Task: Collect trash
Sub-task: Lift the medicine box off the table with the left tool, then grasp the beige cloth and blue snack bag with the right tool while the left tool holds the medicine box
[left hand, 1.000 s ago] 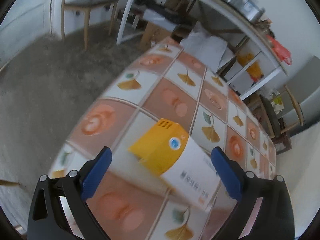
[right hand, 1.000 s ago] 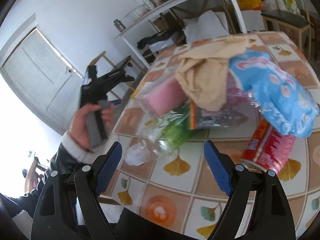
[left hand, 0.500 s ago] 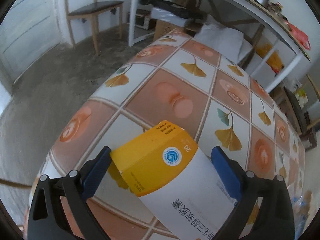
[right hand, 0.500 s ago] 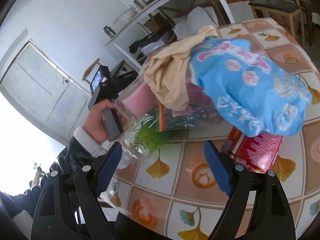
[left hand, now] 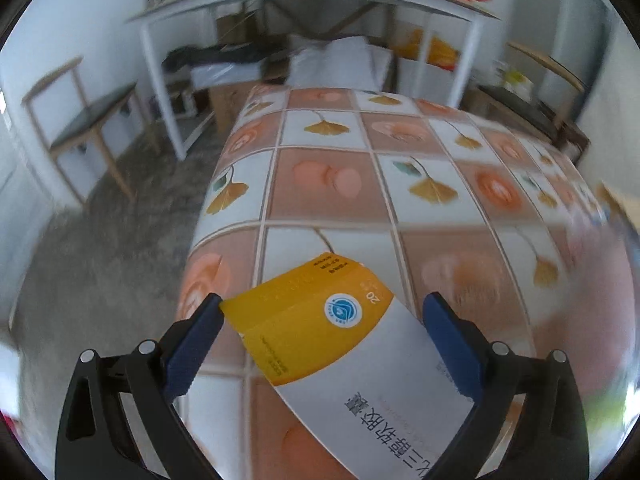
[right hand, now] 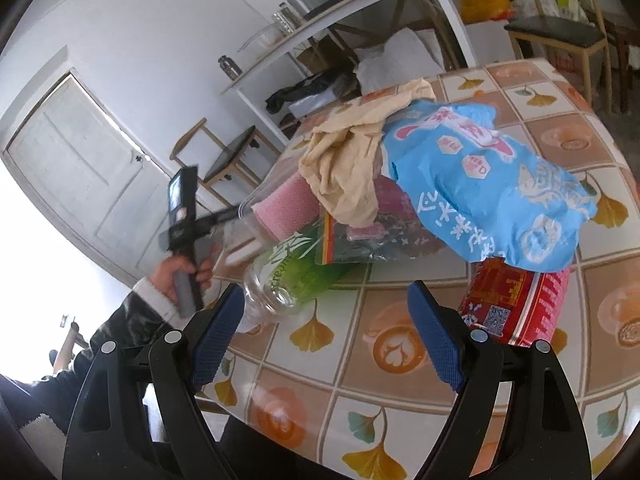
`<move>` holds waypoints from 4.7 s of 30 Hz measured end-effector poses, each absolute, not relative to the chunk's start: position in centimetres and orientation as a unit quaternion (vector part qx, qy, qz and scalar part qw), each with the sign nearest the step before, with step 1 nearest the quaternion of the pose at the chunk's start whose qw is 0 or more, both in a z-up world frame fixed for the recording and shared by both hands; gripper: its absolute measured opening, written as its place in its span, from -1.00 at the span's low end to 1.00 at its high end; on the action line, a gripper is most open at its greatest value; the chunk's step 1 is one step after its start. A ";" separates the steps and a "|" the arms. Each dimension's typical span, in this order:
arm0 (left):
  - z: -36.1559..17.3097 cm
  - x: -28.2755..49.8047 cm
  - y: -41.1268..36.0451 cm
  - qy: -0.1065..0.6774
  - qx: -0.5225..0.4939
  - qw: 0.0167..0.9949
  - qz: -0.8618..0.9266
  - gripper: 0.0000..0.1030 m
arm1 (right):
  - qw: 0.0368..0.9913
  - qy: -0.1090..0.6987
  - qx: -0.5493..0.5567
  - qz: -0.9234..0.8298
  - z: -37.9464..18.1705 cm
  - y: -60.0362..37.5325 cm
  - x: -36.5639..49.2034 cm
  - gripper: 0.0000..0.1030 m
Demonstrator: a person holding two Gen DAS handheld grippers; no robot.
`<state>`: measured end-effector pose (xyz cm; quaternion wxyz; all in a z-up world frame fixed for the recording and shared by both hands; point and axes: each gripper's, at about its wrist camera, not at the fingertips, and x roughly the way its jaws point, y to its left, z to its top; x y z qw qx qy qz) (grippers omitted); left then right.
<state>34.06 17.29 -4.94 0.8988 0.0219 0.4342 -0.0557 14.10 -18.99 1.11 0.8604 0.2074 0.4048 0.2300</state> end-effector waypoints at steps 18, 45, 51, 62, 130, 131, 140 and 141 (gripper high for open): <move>-6.0 21.0 15.8 0.445 0.055 0.876 -0.178 0.89 | 0.894 0.351 0.215 0.180 3.6 -23.9 10.8 0.55; -6.9 13.7 14.7 0.473 -0.047 0.879 -0.041 0.90 | 0.887 0.352 0.227 0.194 3.5 -23.2 8.6 0.55; -7.5 13.7 13.0 0.484 0.018 0.875 -0.019 0.92 | 0.882 0.359 0.234 0.194 2.9 -22.9 8.5 0.55; -7.6 13.8 13.2 0.477 0.019 0.879 -0.006 0.92 | 0.886 0.369 0.211 0.185 3.0 -22.0 8.4 0.55; -4.3 12.2 17.2 0.364 -0.111 0.922 -0.068 0.39 | 0.913 0.378 -0.083 0.126 7.1 -16.6 20.1 0.26; -4.3 12.3 17.2 0.363 -0.112 0.923 -0.068 0.39 | 0.914 0.376 -0.083 0.129 7.2 -16.4 20.8 0.33; -4.5 12.8 17.0 0.364 -0.112 0.921 -0.076 0.40 | 0.872 0.411 -0.209 0.166 4.8 -12.7 26.1 0.72; -4.5 12.9 17.0 0.364 -0.113 0.921 -0.077 0.40 | 0.866 0.417 -0.219 0.166 4.3 -12.4 26.3 0.65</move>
